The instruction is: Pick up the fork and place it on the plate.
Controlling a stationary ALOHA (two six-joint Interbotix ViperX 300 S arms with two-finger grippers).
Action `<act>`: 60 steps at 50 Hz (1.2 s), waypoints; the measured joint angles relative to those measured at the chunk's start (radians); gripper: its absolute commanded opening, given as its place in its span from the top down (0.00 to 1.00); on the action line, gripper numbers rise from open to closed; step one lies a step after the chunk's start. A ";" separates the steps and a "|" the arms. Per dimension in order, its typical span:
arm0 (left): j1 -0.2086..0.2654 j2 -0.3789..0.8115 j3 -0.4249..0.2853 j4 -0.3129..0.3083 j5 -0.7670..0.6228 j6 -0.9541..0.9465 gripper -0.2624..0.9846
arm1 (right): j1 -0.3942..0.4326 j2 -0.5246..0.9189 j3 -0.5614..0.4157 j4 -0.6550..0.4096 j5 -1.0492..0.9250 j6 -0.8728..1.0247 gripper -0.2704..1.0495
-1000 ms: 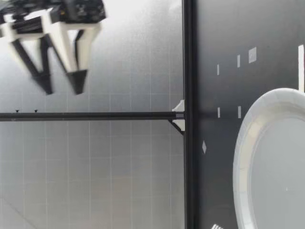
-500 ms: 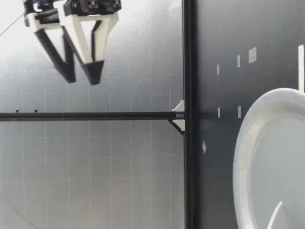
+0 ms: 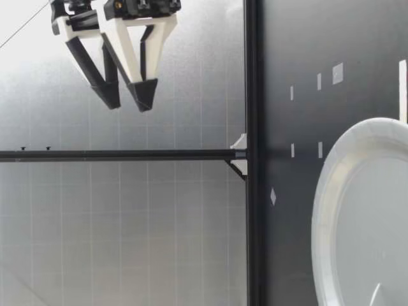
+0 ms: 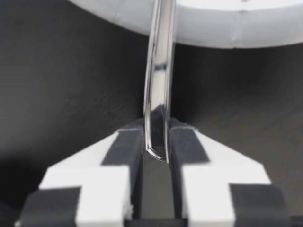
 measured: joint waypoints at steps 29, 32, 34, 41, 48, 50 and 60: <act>-0.003 -0.025 0.012 -0.038 -0.130 0.000 0.37 | 0.000 0.000 -0.002 0.000 -0.002 -0.002 0.25; -0.003 -0.026 0.014 -0.038 -0.132 0.000 0.32 | 0.000 -0.002 0.000 0.000 -0.002 -0.002 0.25; -0.003 -0.026 0.014 -0.038 -0.132 0.000 0.32 | 0.000 -0.002 0.000 0.002 0.000 -0.002 0.25; -0.003 -0.026 0.018 -0.038 -0.060 -0.006 0.33 | 0.000 0.000 0.000 0.000 -0.002 -0.002 0.25; -0.003 -0.020 0.008 -0.031 0.135 -0.006 0.30 | 0.000 0.003 0.000 0.002 -0.002 -0.002 0.25; -0.003 -0.020 0.008 -0.031 0.135 -0.006 0.29 | 0.000 0.005 0.000 0.000 0.000 -0.002 0.25; -0.005 -0.043 -0.009 -0.028 0.166 -0.006 0.25 | 0.000 0.012 0.000 0.000 -0.002 -0.002 0.25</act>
